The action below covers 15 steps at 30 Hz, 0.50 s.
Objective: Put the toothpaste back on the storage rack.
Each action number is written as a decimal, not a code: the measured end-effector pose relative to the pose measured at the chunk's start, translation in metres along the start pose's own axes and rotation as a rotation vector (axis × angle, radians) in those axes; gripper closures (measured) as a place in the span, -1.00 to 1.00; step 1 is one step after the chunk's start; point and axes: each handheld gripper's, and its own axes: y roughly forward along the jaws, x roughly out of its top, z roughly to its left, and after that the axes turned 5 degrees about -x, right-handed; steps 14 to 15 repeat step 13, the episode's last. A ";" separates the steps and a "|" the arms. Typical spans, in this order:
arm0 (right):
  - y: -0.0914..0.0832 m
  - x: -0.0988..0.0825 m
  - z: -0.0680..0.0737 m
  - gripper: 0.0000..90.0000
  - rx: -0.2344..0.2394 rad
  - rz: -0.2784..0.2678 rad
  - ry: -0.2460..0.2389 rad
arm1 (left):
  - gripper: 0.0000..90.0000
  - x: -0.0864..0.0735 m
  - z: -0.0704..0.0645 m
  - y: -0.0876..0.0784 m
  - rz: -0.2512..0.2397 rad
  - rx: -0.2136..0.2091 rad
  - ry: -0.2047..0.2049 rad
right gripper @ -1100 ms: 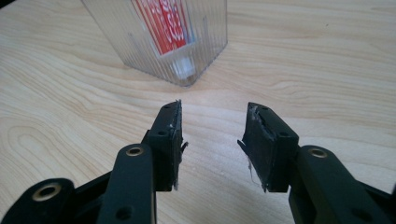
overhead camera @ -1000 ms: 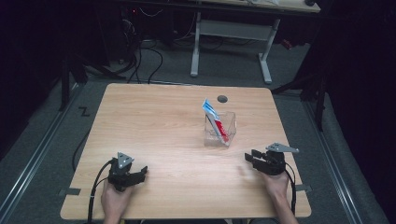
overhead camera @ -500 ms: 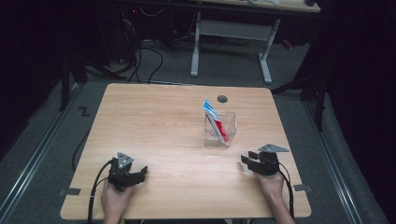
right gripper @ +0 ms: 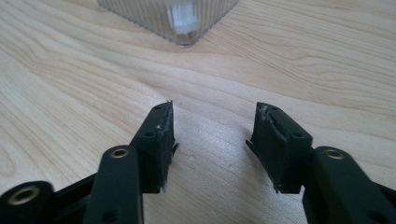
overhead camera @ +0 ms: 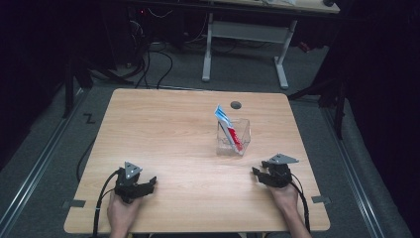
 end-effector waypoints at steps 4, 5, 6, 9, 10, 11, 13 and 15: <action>0.000 0.000 0.000 -0.04 0.003 0.003 0.011 | -0.47 0.000 0.000 0.000 0.000 0.000 0.000; 0.000 0.000 0.000 -0.06 -0.001 0.002 0.002 | -0.47 0.000 0.000 0.000 0.000 0.000 0.000; 0.000 0.000 0.001 -0.07 -0.002 0.006 0.010 | -0.47 0.000 0.000 0.000 0.001 0.000 0.000; 0.000 0.000 0.001 -0.07 -0.001 0.007 0.012 | -0.47 0.000 0.000 0.000 0.000 0.000 0.000; 0.000 0.000 0.001 -0.07 -0.001 0.007 0.012 | -0.47 0.000 0.000 0.000 0.000 0.000 0.000; 0.000 0.000 0.001 -0.07 -0.001 0.007 0.012 | -0.47 0.000 0.000 0.000 0.000 0.000 0.000; 0.000 0.000 0.000 -0.09 0.001 0.006 0.008 | -0.47 0.000 0.000 0.000 0.000 0.000 0.000; 0.000 0.000 0.000 -0.09 0.001 0.006 0.008 | -0.47 0.000 0.000 0.000 0.000 0.000 0.000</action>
